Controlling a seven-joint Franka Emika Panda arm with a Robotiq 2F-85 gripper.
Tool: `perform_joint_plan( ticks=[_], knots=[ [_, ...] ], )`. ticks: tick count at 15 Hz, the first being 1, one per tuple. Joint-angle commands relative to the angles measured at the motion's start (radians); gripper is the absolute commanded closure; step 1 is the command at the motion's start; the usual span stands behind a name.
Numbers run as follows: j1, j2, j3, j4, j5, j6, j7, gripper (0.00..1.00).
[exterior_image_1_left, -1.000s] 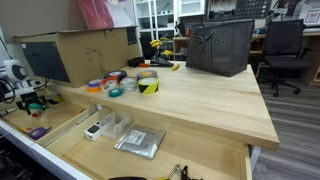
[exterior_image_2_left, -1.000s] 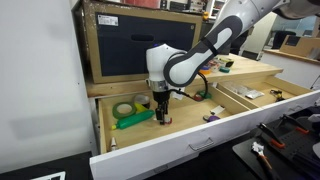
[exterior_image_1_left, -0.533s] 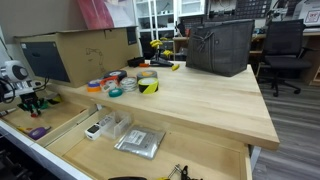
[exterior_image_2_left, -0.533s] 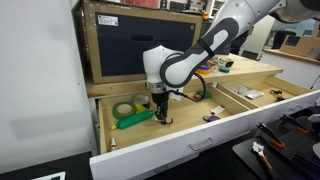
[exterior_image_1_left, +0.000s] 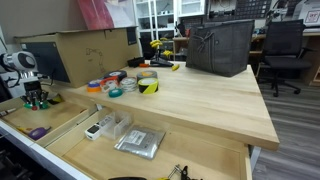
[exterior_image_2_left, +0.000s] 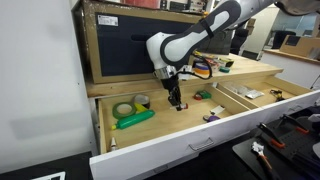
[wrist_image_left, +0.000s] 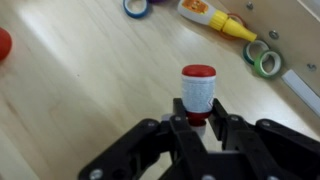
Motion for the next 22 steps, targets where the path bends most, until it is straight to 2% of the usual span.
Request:
perform_joint_plan(
  ticks=[1,8,15,18,22],
  knots=[
    [-0.047,-0.121,0.002,-0.104,-0.033,-0.044,-0.067,0.93],
    [-0.113,-0.355,0.039,-0.408,-0.143,-0.010,-0.231,0.93],
    [-0.185,-0.582,0.093,-0.668,-0.146,0.010,-0.385,0.93],
    [-0.204,-0.676,0.103,-0.773,-0.105,0.078,-0.336,0.93],
    [-0.230,-0.783,0.090,-0.903,0.059,0.185,-0.233,0.93]
  ],
)
